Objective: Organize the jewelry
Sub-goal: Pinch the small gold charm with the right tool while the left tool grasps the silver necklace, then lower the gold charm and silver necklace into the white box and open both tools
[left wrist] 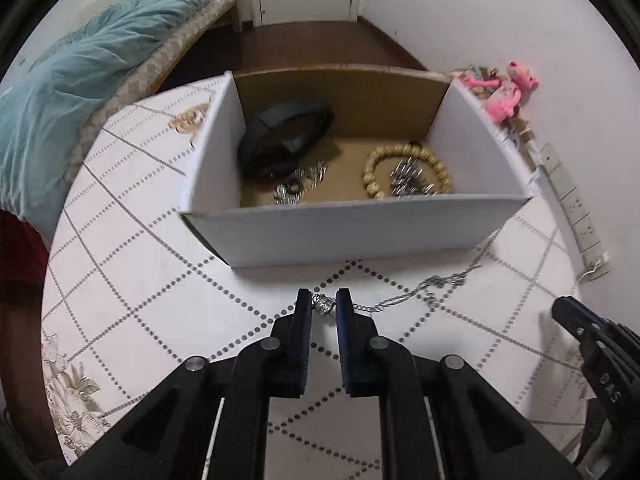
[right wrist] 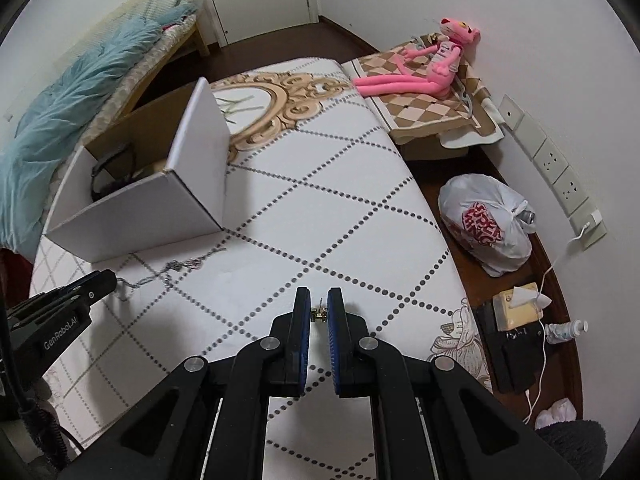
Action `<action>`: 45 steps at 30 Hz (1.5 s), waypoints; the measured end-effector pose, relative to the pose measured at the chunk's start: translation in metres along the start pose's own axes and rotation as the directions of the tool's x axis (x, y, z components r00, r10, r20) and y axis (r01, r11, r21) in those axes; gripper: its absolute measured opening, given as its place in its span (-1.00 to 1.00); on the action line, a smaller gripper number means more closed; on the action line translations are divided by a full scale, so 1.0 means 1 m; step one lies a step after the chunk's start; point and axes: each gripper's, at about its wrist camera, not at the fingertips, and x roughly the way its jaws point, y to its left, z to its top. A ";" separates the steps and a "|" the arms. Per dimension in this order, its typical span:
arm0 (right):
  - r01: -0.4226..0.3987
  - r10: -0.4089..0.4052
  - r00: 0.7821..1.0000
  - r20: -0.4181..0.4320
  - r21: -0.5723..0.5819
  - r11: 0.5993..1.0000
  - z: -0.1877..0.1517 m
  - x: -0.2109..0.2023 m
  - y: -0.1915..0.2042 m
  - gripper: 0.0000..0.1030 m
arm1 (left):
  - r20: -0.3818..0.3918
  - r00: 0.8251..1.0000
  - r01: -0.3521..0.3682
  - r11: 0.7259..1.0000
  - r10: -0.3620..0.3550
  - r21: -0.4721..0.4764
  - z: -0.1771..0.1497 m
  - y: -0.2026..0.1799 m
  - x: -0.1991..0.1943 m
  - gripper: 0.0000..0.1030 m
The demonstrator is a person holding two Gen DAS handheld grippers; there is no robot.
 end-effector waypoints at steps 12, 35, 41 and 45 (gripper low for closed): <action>-0.122 0.123 0.990 0.076 -0.010 0.992 0.031 -0.062 0.012 -0.83 | 0.144 0.987 0.073 0.997 -0.076 0.022 0.028 0.010 -0.099 -0.82; -0.313 0.311 0.950 -0.033 -0.131 0.941 0.153 -0.077 0.081 -0.83 | 0.127 0.971 0.203 0.979 -0.202 0.006 0.119 0.031 -0.117 -0.82; -0.313 0.295 0.945 -0.140 -0.134 0.940 0.162 -0.030 0.090 -0.83 | 0.042 0.973 0.229 0.972 -0.227 -0.047 0.118 0.041 -0.076 -0.82; -0.319 0.294 0.937 -0.188 -0.119 0.940 0.164 -0.004 0.092 -0.83 | 0.008 0.974 0.226 0.972 -0.226 -0.068 0.120 0.045 -0.057 -0.82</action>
